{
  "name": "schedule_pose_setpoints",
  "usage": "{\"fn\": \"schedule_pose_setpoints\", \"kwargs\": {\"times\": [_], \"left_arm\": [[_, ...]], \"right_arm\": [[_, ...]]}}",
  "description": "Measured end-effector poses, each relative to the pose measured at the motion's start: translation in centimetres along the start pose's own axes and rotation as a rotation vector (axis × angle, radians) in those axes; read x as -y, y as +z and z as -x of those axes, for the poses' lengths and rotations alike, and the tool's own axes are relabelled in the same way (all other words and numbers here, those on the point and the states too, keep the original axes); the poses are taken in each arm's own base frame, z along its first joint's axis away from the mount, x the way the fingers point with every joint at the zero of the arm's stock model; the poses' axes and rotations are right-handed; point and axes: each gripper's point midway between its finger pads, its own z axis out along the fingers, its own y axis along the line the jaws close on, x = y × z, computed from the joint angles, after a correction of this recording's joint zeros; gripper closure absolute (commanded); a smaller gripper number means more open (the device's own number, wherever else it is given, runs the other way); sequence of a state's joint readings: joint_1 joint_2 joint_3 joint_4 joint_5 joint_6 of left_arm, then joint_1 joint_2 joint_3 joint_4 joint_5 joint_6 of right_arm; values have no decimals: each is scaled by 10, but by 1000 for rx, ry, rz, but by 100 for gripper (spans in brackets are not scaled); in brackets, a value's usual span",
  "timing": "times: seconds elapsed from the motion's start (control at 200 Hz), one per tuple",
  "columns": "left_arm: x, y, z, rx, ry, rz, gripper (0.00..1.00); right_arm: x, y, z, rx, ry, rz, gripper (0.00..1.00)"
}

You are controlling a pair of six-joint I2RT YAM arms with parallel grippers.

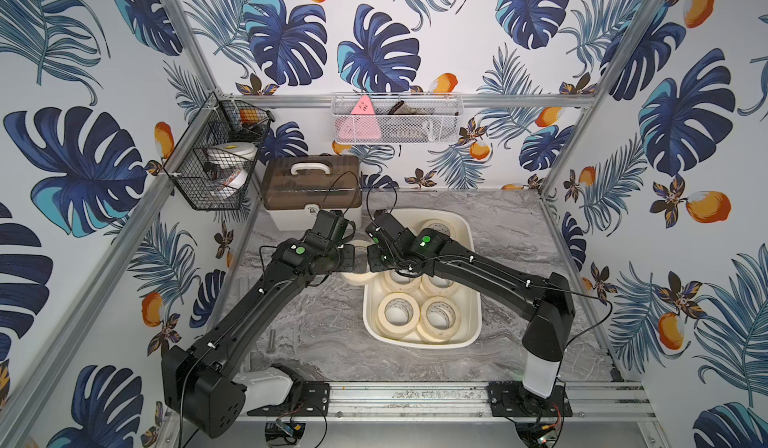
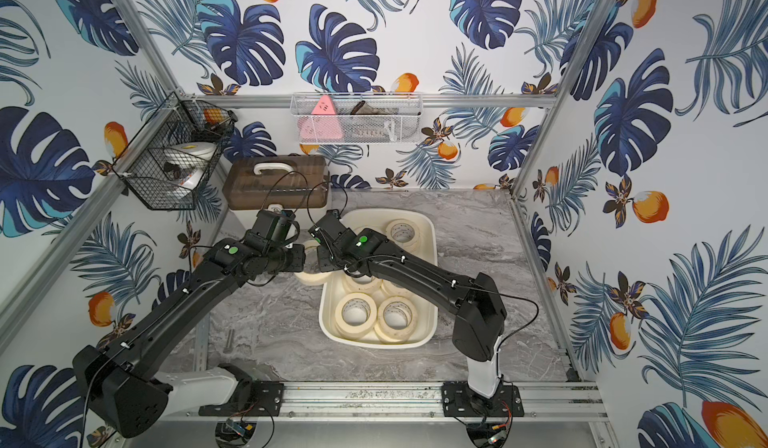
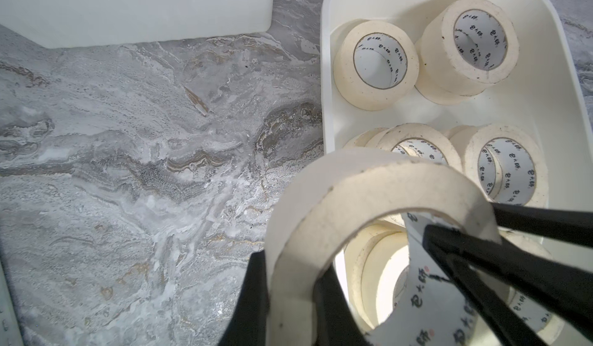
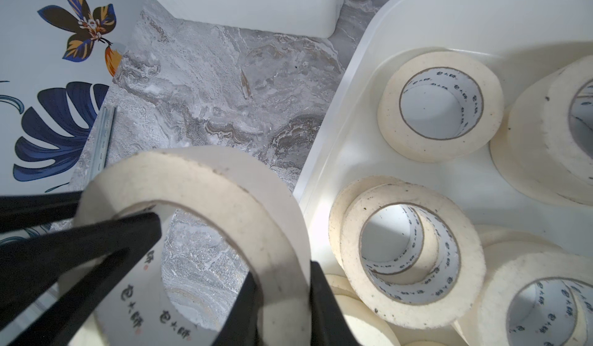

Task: Take out the art tape in the storage box
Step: Pick up the art tape from the storage box, then place the art tape at the center of the board.

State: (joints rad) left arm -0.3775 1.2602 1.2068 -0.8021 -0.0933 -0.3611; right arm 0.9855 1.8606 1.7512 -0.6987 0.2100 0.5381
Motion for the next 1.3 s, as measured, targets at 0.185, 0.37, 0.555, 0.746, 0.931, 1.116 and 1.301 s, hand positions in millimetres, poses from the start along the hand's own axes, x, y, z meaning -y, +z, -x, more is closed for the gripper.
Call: {"fn": "schedule_pose_setpoints", "kwargs": {"times": [0.185, 0.37, 0.555, 0.746, 0.931, 1.116, 1.301], "left_arm": [[-5, -2, 6, 20, -59, -4, 100], [-6, 2, 21, 52, -130, -11, 100], [-12, 9, 45, 109, -214, 7, 100], [-32, 29, 59, 145, -328, 76, 100], [-57, 56, 55, 151, -419, 175, 100], [-80, 83, 43, 128, -459, 256, 100], [-87, 108, 32, 99, -457, 284, 100]], "right_arm": [[-4, -18, 9, 33, 1, 45, 53], [0, -45, 14, 75, -13, 68, 35], [13, -74, 21, 128, -29, 72, 32], [50, -88, 26, 161, 11, 22, 32], [101, -89, 24, 159, 103, -53, 33], [136, -87, 16, 143, 163, -97, 33], [157, -85, 11, 134, 193, -134, 33]]}}
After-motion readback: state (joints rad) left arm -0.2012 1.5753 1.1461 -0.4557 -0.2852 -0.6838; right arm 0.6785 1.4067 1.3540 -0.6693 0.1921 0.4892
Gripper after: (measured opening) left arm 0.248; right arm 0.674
